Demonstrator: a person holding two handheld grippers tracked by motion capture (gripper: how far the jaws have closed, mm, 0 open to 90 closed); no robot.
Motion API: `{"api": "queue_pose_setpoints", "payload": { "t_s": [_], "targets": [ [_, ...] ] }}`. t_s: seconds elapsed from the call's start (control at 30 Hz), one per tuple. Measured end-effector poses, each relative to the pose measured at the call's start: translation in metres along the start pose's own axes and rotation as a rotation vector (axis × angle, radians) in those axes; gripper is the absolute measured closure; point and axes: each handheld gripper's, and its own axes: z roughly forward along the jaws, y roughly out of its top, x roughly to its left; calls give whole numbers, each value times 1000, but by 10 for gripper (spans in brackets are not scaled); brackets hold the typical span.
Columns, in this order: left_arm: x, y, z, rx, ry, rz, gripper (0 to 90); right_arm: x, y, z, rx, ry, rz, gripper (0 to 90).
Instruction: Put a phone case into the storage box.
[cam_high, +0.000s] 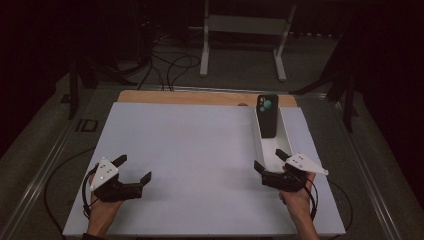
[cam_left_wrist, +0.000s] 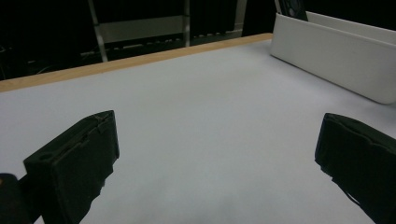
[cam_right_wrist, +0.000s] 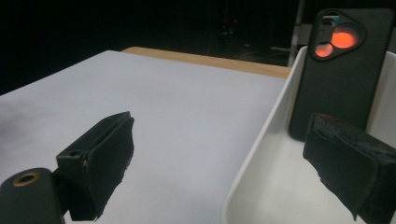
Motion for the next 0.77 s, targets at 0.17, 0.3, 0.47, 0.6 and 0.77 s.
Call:
{"api": "queue_pose_setpoints", "payload": {
  "t_s": [0.17,0.3,0.47,0.6,0.77],
  "targets": [
    [-4,-2,0,2,-8,32,4,2,-7,-7,-33,20,-15,87],
    [-7,-5,-1,0,-19,56,4,3,-11,-10,-50,23,-36,87],
    [-10,-6,0,5,-29,78,4,3,-16,-9,-38,27,-47,87],
    [-12,-7,2,16,-29,80,4,2,-15,-9,-44,29,-51,87],
    [-11,-8,3,19,-27,83,4,1,-17,-9,-40,31,-45,87]
  ]
}}
